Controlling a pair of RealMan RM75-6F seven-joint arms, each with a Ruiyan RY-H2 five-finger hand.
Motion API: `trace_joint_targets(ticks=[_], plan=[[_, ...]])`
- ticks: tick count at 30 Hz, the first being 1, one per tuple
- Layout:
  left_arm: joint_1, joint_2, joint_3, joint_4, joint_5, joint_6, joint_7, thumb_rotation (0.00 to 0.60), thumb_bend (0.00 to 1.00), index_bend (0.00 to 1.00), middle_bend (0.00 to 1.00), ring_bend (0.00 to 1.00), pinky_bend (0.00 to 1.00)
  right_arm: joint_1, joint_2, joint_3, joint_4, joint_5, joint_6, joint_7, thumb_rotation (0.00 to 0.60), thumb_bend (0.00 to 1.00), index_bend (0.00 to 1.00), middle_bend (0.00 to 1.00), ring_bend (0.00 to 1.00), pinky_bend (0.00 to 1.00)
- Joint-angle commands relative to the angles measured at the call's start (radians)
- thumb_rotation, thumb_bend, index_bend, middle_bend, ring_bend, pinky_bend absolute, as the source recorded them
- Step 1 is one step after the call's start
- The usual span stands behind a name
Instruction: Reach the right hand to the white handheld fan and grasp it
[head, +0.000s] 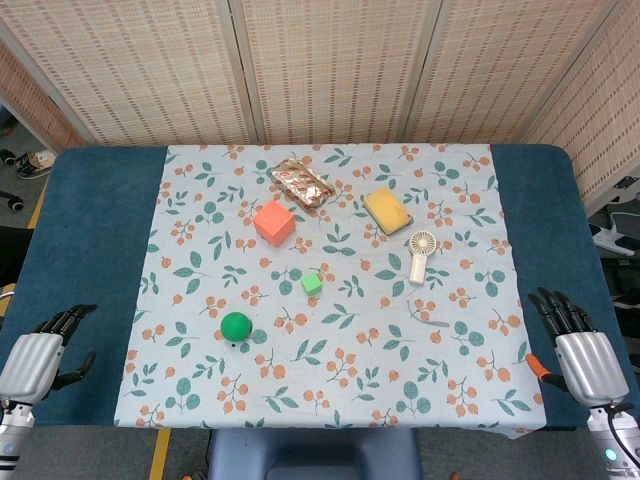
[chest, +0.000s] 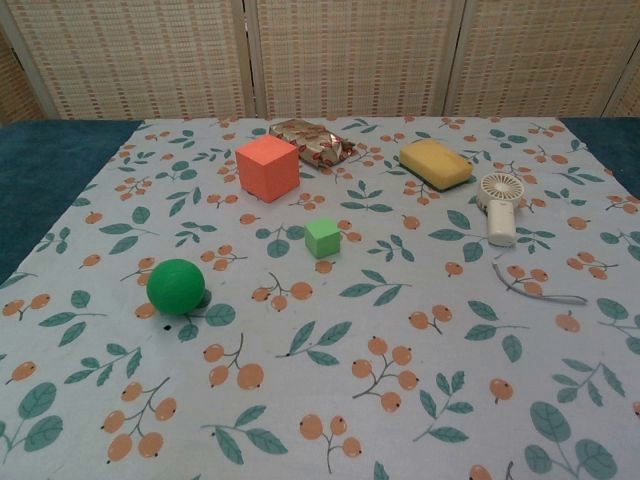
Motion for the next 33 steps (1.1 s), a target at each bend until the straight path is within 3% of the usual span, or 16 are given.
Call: trace_joint_targets(ticks=[1, 6, 9, 12, 13, 16, 18, 20, 25, 33], plan=[[-0.001, 0.003, 0.002, -0.006, -0.001, 0.001, 0.019, 0.600, 0.37, 0.16, 0.17, 0.21, 0.35, 0.002, 0.001, -0.001, 0.000, 0.004, -0.007, -0.003, 0.600, 0.16, 0.00, 0.01, 0.00, 0.18], [0.000, 0.011, 0.008, -0.013, 0.004, 0.000, 0.004, 0.600, 0.37, 0.17, 0.17, 0.21, 0.35, 0.008, 0.004, -0.003, -0.004, 0.026, -0.038, -0.028, 0.600, 0.16, 0.00, 0.01, 0.00, 0.18], [0.001, 0.010, 0.005, -0.014, 0.006, 0.009, 0.005, 0.600, 0.37, 0.17, 0.17, 0.21, 0.35, 0.012, 0.003, -0.002, -0.010, 0.034, -0.047, -0.046, 0.600, 0.22, 0.02, 0.02, 0.00, 0.18], [-0.003, 0.008, 0.004, -0.006, 0.011, 0.009, -0.006, 0.600, 0.37, 0.17, 0.17, 0.21, 0.36, 0.017, -0.024, 0.006, 0.021, -0.008, -0.012, -0.056, 0.600, 0.30, 0.12, 0.24, 0.10, 0.22], [-0.005, 0.009, 0.003, -0.004, 0.011, 0.005, -0.012, 0.600, 0.37, 0.17, 0.17, 0.21, 0.36, 0.017, -0.039, 0.011, 0.040, -0.023, 0.006, -0.054, 0.600, 0.34, 0.16, 0.40, 0.24, 0.31], [-0.004, 0.017, 0.005, -0.003, 0.002, -0.003, -0.033, 0.600, 0.37, 0.17, 0.18, 0.21, 0.37, 0.023, -0.087, 0.018, 0.090, -0.048, 0.030, -0.040, 0.600, 0.49, 0.22, 0.68, 0.54, 0.56], [0.001, 0.026, 0.008, -0.011, -0.001, 0.000, -0.035, 0.600, 0.37, 0.17, 0.18, 0.21, 0.37, 0.039, -0.087, 0.018, 0.085, -0.037, -0.007, -0.064, 0.600, 0.62, 0.23, 0.76, 0.62, 0.63], [0.008, 0.035, 0.010, -0.024, 0.007, 0.016, -0.045, 0.600, 0.37, 0.18, 0.18, 0.21, 0.38, 0.065, -0.059, 0.017, 0.035, 0.000, -0.084, -0.123, 0.600, 0.68, 0.22, 0.79, 0.63, 0.64], [0.018, 0.036, 0.007, -0.023, 0.028, 0.053, -0.058, 0.600, 0.37, 0.18, 0.19, 0.21, 0.38, 0.153, 0.005, 0.060, -0.131, 0.173, -0.272, -0.339, 0.600, 0.71, 0.12, 0.79, 0.63, 0.64], [0.009, 0.039, 0.009, -0.025, 0.005, 0.016, -0.055, 0.600, 0.37, 0.18, 0.19, 0.21, 0.38, 0.302, -0.033, 0.130, -0.225, 0.491, -0.435, -0.595, 0.600, 0.73, 0.00, 0.79, 0.63, 0.64]])
